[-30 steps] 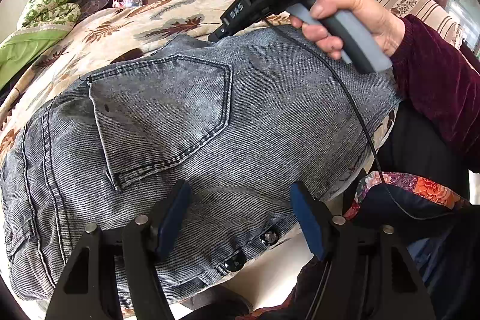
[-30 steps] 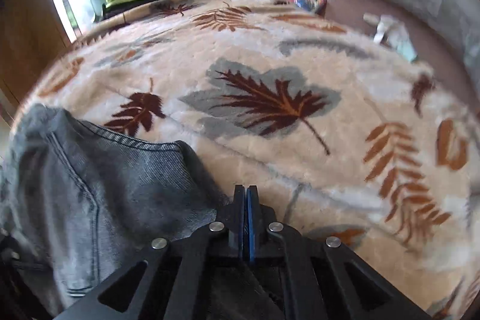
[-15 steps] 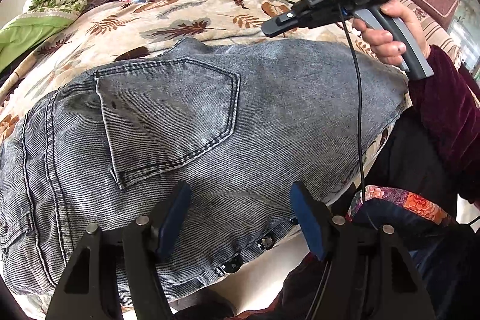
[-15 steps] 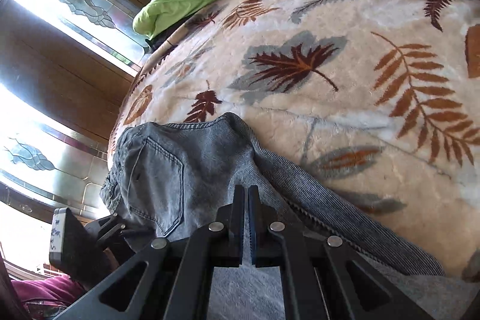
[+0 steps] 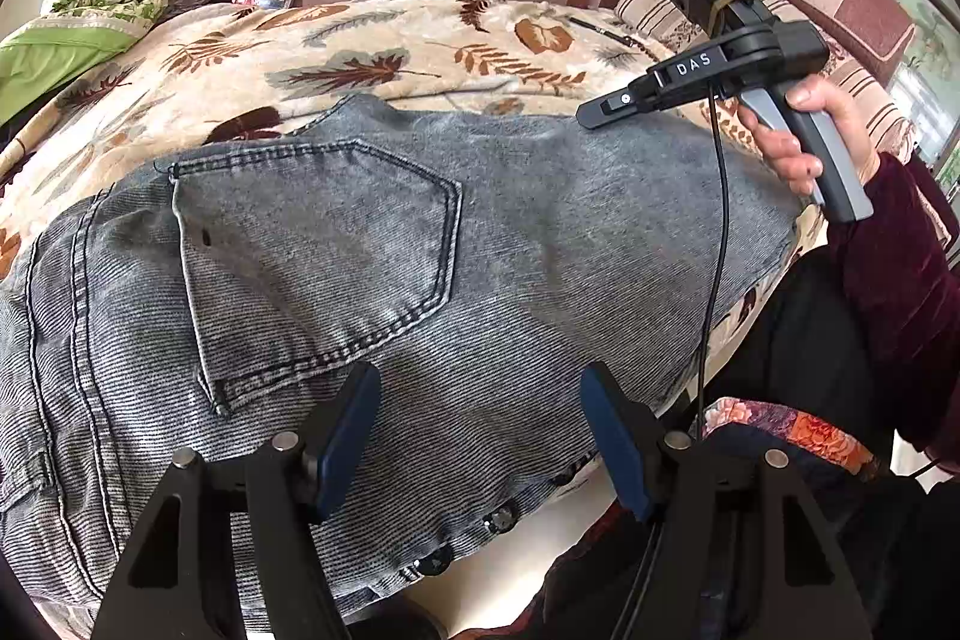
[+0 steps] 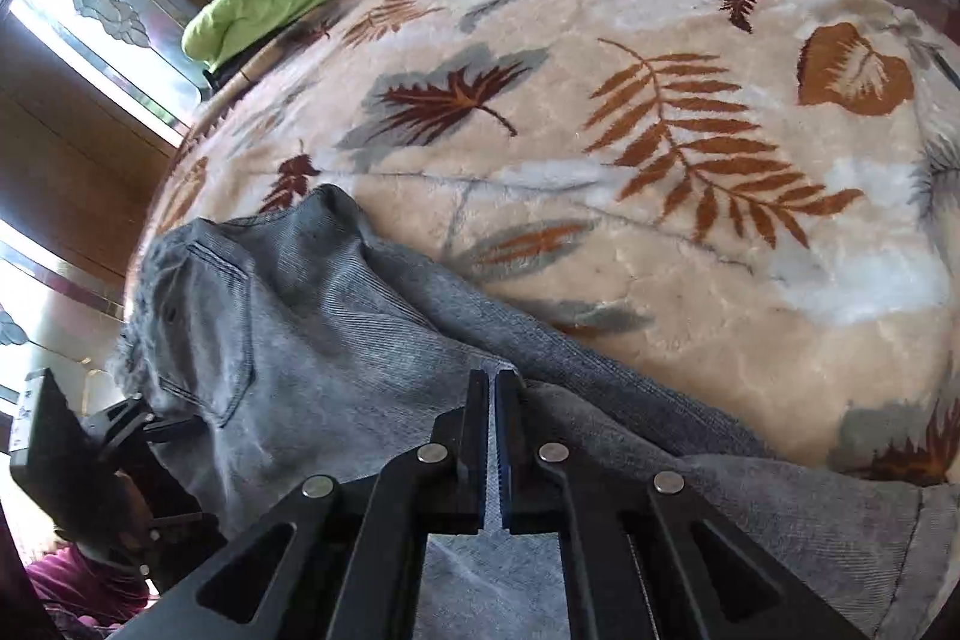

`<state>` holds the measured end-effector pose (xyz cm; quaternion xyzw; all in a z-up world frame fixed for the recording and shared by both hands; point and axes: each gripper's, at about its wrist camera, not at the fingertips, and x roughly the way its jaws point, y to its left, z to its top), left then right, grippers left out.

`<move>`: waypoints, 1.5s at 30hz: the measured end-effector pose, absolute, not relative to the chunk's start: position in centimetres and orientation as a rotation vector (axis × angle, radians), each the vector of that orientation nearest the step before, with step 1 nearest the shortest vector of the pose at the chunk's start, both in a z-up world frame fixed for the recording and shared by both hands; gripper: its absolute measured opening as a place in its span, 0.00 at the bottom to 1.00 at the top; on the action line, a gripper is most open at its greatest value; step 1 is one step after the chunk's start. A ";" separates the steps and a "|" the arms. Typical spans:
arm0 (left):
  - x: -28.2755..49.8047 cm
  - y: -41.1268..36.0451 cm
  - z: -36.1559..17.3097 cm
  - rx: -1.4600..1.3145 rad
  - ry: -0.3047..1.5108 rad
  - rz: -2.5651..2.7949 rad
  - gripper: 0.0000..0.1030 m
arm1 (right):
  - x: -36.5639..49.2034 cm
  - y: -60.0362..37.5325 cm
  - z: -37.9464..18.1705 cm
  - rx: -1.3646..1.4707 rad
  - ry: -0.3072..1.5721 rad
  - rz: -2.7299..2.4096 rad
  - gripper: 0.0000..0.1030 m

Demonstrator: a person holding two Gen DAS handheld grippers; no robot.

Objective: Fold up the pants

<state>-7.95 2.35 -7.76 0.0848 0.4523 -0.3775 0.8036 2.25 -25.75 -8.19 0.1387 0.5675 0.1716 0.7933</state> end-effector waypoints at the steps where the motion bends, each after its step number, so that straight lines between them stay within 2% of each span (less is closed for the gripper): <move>1: -7.9 2.3 -7.5 0.171 0.959 -0.822 0.68 | 1.8 -25.8 -7.8 0.306 1.198 0.384 0.03; 3: -7.9 1.7 -7.2 0.172 0.939 -0.832 0.68 | 0.7 -25.2 -7.3 0.283 1.166 0.393 0.03; 8: -7.1 -0.5 -8.5 0.207 0.999 -0.803 0.68 | -1.5 -25.8 -9.5 0.256 1.245 0.325 0.04; 16: -5.9 -2.7 -7.5 0.169 1.004 -0.763 0.68 | -6.6 -35.6 -7.8 0.446 1.126 0.158 0.04; 20: -5.3 -5.0 -6.5 0.152 0.993 -0.763 0.68 | -7.9 -39.1 -9.6 0.537 1.187 0.070 0.04; 25: -4.0 -7.1 -8.8 0.198 1.063 -0.717 0.68 | -8.4 -39.4 -7.7 0.501 1.110 0.048 0.04; 30: -4.7 -7.4 -8.8 0.249 1.038 -0.729 0.68 | -8.1 -40.6 -10.0 0.533 1.212 0.011 0.04; 33: -4.8 -7.8 -8.3 0.227 1.054 -0.746 0.68 | -9.2 -42.0 -8.1 0.518 1.134 -0.016 0.04; 40: -5.0 -12.2 -6.6 0.244 1.004 -0.831 0.68 | -13.6 -48.8 -5.9 0.712 0.946 -0.112 0.03; 45: -5.9 -14.1 -9.4 0.330 1.058 -0.868 0.68 | -12.6 -47.7 -7.3 0.666 1.038 -0.083 0.05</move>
